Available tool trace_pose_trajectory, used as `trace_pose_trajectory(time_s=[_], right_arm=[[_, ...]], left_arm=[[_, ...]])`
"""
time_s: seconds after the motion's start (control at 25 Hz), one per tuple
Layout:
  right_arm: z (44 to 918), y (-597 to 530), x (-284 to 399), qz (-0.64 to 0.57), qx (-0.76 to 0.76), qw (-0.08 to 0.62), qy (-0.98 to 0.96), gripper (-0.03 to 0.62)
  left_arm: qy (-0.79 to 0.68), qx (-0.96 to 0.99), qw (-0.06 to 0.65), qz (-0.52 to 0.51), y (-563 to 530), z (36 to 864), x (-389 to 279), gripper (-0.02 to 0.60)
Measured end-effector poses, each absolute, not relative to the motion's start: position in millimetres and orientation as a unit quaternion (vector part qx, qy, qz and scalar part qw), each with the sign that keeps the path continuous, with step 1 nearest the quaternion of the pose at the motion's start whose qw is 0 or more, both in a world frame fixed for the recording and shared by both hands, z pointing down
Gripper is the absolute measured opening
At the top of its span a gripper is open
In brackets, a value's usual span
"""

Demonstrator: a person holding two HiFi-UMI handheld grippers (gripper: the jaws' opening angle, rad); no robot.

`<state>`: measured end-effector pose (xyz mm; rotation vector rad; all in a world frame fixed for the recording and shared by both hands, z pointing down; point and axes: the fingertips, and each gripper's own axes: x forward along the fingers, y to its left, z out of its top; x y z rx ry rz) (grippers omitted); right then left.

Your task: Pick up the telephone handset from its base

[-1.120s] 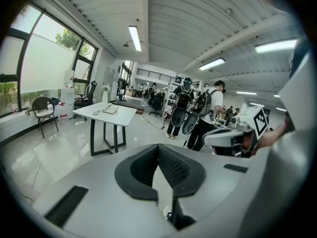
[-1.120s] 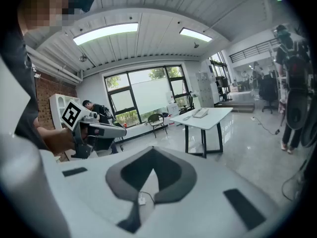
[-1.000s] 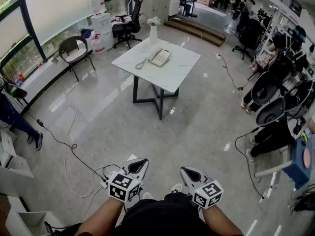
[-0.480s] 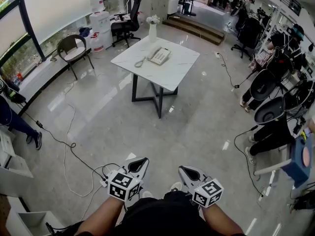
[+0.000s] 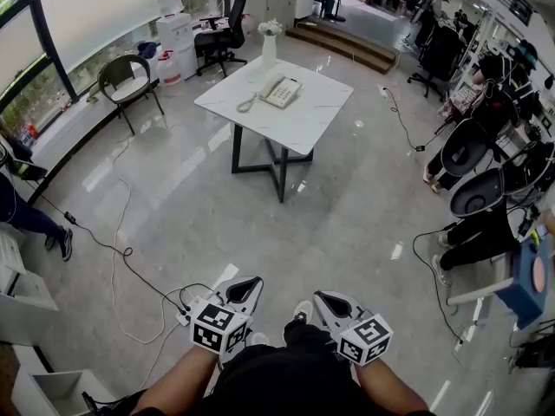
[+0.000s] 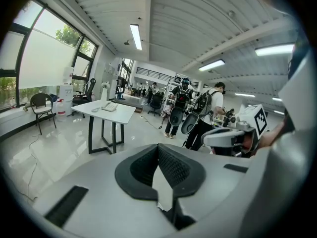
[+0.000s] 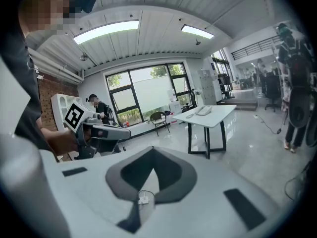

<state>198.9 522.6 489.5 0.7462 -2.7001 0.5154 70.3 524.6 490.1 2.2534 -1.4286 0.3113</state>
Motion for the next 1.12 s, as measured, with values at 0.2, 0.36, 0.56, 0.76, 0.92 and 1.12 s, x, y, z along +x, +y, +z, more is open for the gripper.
trace_pose_trajectory(time_s=[0.2,0.36,0.56,0.76,0.92,1.12], right_arm=[[500,500,198,0.186,0.263,0.141,-0.936,0.002],[502,467,193,0.195,0.263,0.137,-0.935,0.002],[495,406,177,0.198,0.255,0.13,-0.938,0.002],[484,335,162,0.191,0.245,0.115,-0.943,0.002],[472,287,152,0.187,0.233,0.109,-0.948,0.002],[467,241,150,0.184,0.218,0.104,-0.953,0.002]], left_arm=[[-0.519,0.814,0.235,0.114,507,504,68,0.003],[-0.523,0.809,0.245,0.112,481,507,62,0.003],[-0.534,0.8,0.246,0.119,432,501,47,0.003],[-0.546,0.796,0.231,0.12,364,486,35,0.003],[-0.556,0.794,0.22,0.114,318,469,30,0.003],[-0.562,0.787,0.224,0.118,277,472,34,0.003]])
